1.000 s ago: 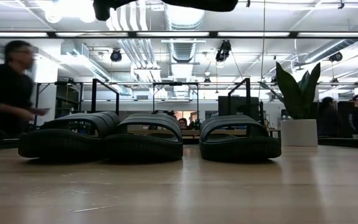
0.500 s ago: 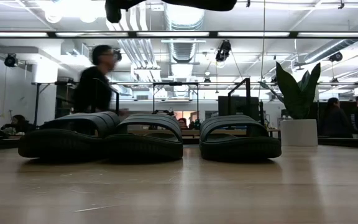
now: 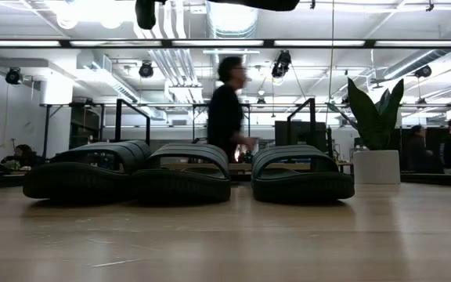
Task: Pick and place slides into the shelf
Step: Put the black slide on the shelf
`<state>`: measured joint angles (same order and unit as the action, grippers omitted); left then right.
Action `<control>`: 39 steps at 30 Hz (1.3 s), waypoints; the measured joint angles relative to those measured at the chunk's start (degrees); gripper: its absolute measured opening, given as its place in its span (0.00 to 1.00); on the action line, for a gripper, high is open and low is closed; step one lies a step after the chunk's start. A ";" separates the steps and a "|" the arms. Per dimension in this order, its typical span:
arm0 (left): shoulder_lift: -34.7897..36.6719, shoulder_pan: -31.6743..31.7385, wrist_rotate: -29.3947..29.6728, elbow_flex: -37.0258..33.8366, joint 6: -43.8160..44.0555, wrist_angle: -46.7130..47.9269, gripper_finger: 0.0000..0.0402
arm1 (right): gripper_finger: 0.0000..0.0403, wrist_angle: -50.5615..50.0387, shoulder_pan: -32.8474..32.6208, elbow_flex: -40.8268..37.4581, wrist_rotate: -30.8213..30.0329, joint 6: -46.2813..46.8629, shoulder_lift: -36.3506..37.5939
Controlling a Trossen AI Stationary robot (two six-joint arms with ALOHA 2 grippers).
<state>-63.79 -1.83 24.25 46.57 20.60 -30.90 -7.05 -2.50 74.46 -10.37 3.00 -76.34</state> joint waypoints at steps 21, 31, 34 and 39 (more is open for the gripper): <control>6.69 0.00 -1.33 -0.11 0.04 7.18 0.04 | 0.19 0.15 -0.13 0.02 1.04 1.23 3.56; 16.74 0.00 -1.86 -0.24 0.02 17.80 0.04 | 0.17 0.42 -0.42 0.07 3.45 -0.59 9.21; 19.14 -0.02 -3.72 -0.34 0.39 19.77 0.04 | 0.17 0.56 -0.34 0.07 3.17 -2.30 10.82; 21.60 -0.02 -4.97 -1.10 4.83 19.97 0.04 | 0.19 0.47 -0.39 0.07 3.35 -3.29 12.57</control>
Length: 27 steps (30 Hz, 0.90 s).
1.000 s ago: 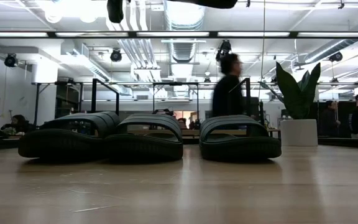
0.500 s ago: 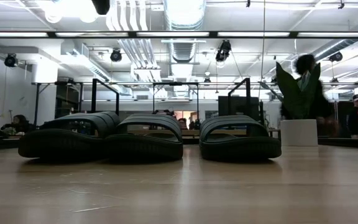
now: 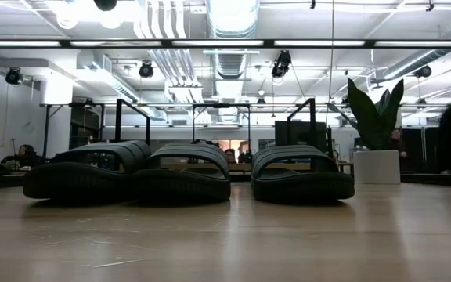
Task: Pick and place slides into the shelf
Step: Put the black slide on the shelf
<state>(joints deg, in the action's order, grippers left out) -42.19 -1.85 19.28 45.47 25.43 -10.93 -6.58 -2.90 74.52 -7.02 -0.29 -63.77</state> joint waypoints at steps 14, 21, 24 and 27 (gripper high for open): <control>-1.39 0.00 -8.88 -0.11 25.26 -0.01 0.04 | 0.24 0.38 -1.36 0.07 5.28 -26.73 0.74; 2.86 0.02 -9.28 -0.11 27.25 -0.01 0.04 | 0.35 0.47 -5.57 4.11 0.41 -41.08 0.66; 4.83 0.01 -9.26 -0.11 27.25 -0.06 0.04 | 0.42 -0.48 -6.96 5.60 -2.75 -45.31 0.66; 5.79 0.00 -9.24 -0.11 27.15 0.01 0.04 | 0.49 -2.72 -8.04 6.54 -5.63 -48.67 0.26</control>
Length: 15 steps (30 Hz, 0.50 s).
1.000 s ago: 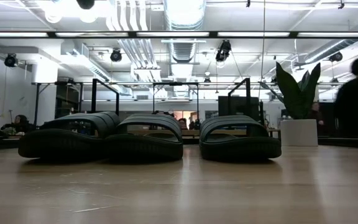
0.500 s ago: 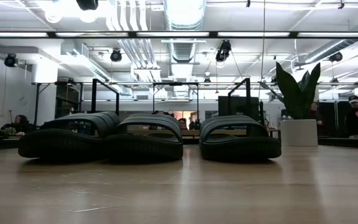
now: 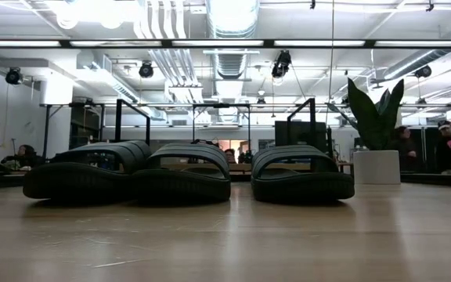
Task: Pick and place slides into the shelf
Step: Put the black slide on the shelf
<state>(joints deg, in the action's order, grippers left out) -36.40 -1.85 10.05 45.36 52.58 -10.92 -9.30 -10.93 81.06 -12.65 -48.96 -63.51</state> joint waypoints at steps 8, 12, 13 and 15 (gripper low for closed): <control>-1.25 0.00 0.30 0.00 -2.10 0.07 0.04 | 0.59 -0.95 -0.31 0.93 -5.93 7.67 -2.11; -2.26 0.00 0.28 0.00 -5.90 0.04 0.04 | 0.58 0.51 0.76 3.02 -7.15 28.21 -2.09; -2.48 0.00 0.28 0.00 -6.88 0.03 0.04 | 0.58 0.55 1.34 3.46 -7.30 33.94 -1.93; -2.82 0.00 0.28 0.00 -8.24 -0.02 0.04 | 0.57 0.28 2.56 4.08 -7.53 47.30 -1.69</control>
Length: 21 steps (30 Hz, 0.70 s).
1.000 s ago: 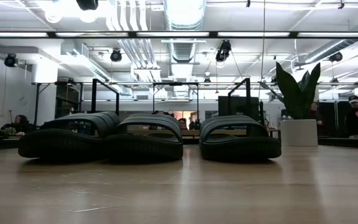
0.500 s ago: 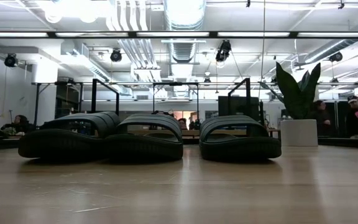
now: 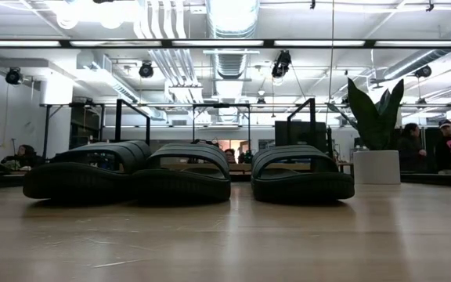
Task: Pick and place slides into the shelf
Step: Put the black slide on the shelf
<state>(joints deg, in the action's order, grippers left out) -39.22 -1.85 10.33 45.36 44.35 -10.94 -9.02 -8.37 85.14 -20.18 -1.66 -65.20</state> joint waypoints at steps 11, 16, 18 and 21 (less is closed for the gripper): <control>-1.23 0.00 -1.52 0.00 -1.83 0.16 0.03 | 0.57 -13.36 3.40 -0.08 11.62 42.78 -0.34; -1.49 0.00 -1.68 -0.02 -2.79 1.07 0.03 | 0.57 -13.46 3.40 -0.09 11.64 45.02 -1.04; -1.65 0.00 -1.57 -0.02 -2.79 1.45 0.03 | 0.57 -13.05 3.40 -0.07 11.64 45.04 -1.68; -2.17 0.00 -1.46 -0.02 -2.79 1.35 0.03 | 0.57 -13.23 3.40 -0.07 11.69 45.01 -3.10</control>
<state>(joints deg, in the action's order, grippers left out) -41.39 -1.85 8.87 45.34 41.56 -9.59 -22.25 -4.97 85.08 -8.48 43.35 -68.30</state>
